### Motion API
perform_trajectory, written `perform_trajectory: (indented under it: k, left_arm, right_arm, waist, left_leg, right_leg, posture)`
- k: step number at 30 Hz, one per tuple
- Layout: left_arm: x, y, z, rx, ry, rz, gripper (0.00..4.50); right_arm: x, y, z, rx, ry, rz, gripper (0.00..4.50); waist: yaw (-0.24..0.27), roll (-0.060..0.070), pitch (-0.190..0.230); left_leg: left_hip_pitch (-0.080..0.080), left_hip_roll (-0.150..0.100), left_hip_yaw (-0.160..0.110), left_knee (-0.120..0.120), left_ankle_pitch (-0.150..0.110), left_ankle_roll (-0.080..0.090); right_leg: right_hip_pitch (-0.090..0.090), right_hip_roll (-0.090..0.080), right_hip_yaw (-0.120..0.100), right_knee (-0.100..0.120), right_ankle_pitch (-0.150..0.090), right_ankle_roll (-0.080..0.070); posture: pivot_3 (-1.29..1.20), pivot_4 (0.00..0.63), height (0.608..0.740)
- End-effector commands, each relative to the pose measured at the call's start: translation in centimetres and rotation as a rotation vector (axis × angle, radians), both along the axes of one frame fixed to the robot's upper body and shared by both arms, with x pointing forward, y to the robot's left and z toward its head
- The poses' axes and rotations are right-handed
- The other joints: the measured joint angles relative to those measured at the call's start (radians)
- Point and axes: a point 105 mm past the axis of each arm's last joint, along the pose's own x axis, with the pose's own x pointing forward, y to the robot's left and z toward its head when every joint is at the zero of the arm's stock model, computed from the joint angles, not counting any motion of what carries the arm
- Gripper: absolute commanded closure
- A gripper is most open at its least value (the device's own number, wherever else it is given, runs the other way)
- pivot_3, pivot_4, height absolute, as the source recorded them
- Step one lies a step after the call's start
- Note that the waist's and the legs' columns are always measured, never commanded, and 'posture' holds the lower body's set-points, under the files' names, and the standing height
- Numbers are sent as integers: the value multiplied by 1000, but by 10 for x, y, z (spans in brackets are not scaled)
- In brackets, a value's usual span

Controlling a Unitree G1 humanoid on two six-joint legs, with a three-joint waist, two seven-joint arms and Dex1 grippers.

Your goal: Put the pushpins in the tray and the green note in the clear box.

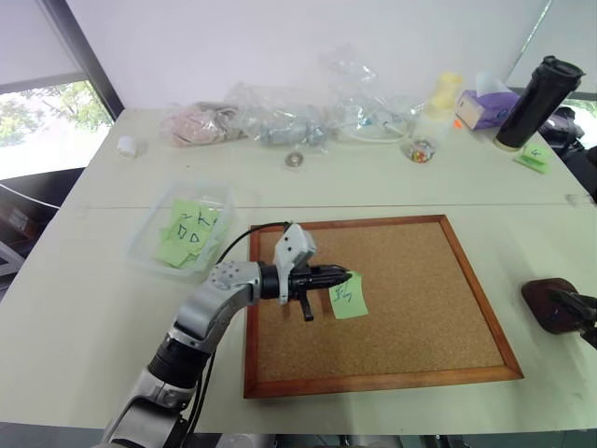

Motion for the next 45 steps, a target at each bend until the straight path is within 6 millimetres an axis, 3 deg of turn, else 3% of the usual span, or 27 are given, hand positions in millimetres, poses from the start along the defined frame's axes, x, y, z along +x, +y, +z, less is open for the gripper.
perform_trajectory:
  k: [1,2,8,13,17,21,25,29,32,35,39,43,45]
  left_arm:
    - [-5,0,12,-22,-54,-17,4500]
    - [-5,0,12,-21,-55,-17,4500]
    - [-4,2,12,-19,-60,-10,4500]
    - [-3,1,13,-25,-62,-9,4500]
    - [-4,1,13,-24,-64,-8,4500]
    - [-7,9,16,-8,-73,-7,4500]
    - [-6,23,26,9,-105,9,4500]
    - [-4,42,57,20,-189,54,4500]
    - [0,55,80,21,-244,107,4500]
    - [9,75,102,15,-292,212,4500]
    - [25,120,124,50,-342,414,4500]
    - [44,202,118,147,-323,719,4500]
    - [45,223,109,192,-309,775,4500]
  right_arm:
    - [-1,-2,13,13,-55,1,465]
    - [-1,0,14,10,-59,11,12]
    - [4,4,32,93,-142,17,12]
    - [3,2,22,47,-90,18,12]
    - [6,11,27,77,-124,51,12]
    - [16,50,47,114,-171,220,12]
    - [25,101,61,79,-165,442,12]
    - [29,175,72,4,-143,794,12]
    - [29,206,72,-60,-130,954,12]
    - [30,230,74,-86,-146,1069,12]
    - [38,250,79,-112,-190,1149,12]
    - [42,267,81,-132,-219,1242,12]
    - [42,272,82,-133,-225,1278,12]
  waist:
    - [0,0,0]
    - [0,0,0]
    - [0,1,0]
    - [2,1,0]
    - [0,1,0]
    - [-5,2,-1]
    - [-4,2,-1]
    - [-1,2,-1]
    - [3,0,0]
    - [0,-1,1]
    - [-4,-2,1]
    - [-16,-2,1]
    - [-25,-2,1]
  left_leg:
    - [0,0,0,0,0,0]
    - [0,0,0,0,0,0]
    - [0,0,0,0,0,0]
    - [0,0,0,0,0,0]
    - [0,0,0,0,0,0]
    - [0,1,0,0,0,0]
    - [0,1,0,0,0,0]
    - [0,1,-1,0,0,0]
    - [-1,0,-1,1,0,0]
    - [-1,0,-2,1,0,0]
    - [-1,1,-2,1,0,0]
    - [-1,1,-2,0,0,0]
    - [-1,1,-2,-1,0,0]
  right_leg:
    - [0,0,0,0,0,0]
    - [0,0,0,0,0,0]
    - [0,0,0,0,0,0]
    - [0,0,0,0,0,0]
    - [0,0,0,0,0,0]
    - [0,0,1,0,0,0]
    - [0,0,1,0,0,0]
    - [0,0,1,0,0,0]
    - [0,0,0,0,0,0]
    - [0,0,-1,-1,0,0]
    - [-1,0,-1,0,0,0]
    - [-2,0,-2,0,0,0]
    - [-2,0,-2,1,0,0]
  posture:
    - [0,150,730]
    - [0,150,730]
    - [0,150,730]
    - [0,150,730]
    - [0,150,730]
    - [0,150,730]
    - [0,150,730]
    - [0,150,730]
    - [0,150,730]
    - [0,150,730]
    - [0,150,730]
    - [0,150,730]
    - [0,150,730]
